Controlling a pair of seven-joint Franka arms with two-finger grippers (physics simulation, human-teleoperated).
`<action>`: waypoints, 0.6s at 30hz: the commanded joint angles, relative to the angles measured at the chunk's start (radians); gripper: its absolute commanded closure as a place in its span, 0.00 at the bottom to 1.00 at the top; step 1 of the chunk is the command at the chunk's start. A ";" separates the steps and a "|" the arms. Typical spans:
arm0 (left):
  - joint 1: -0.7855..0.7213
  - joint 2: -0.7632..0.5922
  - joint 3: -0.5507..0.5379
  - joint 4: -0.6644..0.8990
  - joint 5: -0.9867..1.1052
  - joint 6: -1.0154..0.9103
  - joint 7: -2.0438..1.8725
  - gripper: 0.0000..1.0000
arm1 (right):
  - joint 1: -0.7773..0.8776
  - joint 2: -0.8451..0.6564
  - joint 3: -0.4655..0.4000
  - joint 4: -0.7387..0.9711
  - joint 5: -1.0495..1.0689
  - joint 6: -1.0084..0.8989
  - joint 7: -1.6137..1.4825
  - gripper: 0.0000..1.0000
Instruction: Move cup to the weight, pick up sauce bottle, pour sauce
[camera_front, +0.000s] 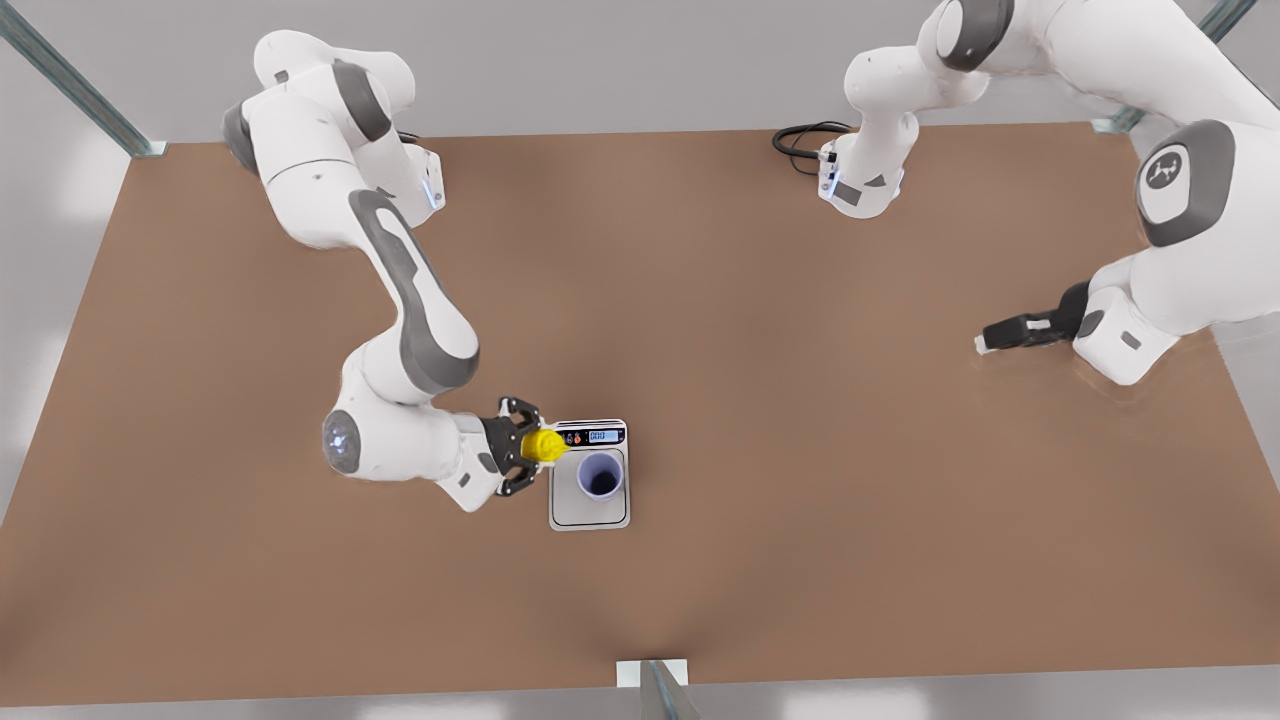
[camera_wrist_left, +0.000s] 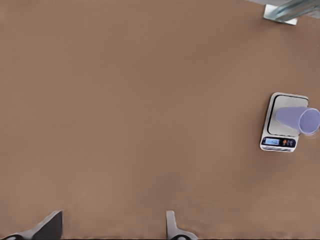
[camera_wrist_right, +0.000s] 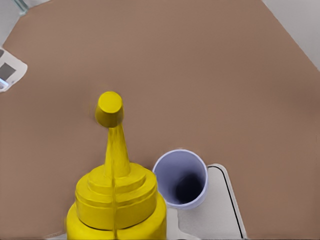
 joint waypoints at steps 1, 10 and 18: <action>0.000 -0.019 0.000 -0.028 0.149 0.005 0.004 0.00 | 0.005 0.001 -0.001 0.007 -0.002 -0.011 0.005 0.55; -0.041 -0.061 -0.001 -0.258 0.150 0.249 -0.004 0.00 | 0.078 0.027 -0.001 0.017 -0.229 -0.012 0.091 0.55; -0.044 -0.012 0.002 -0.255 0.149 0.250 -0.004 0.00 | 0.077 0.091 -0.028 0.084 -0.245 -0.023 0.118 0.54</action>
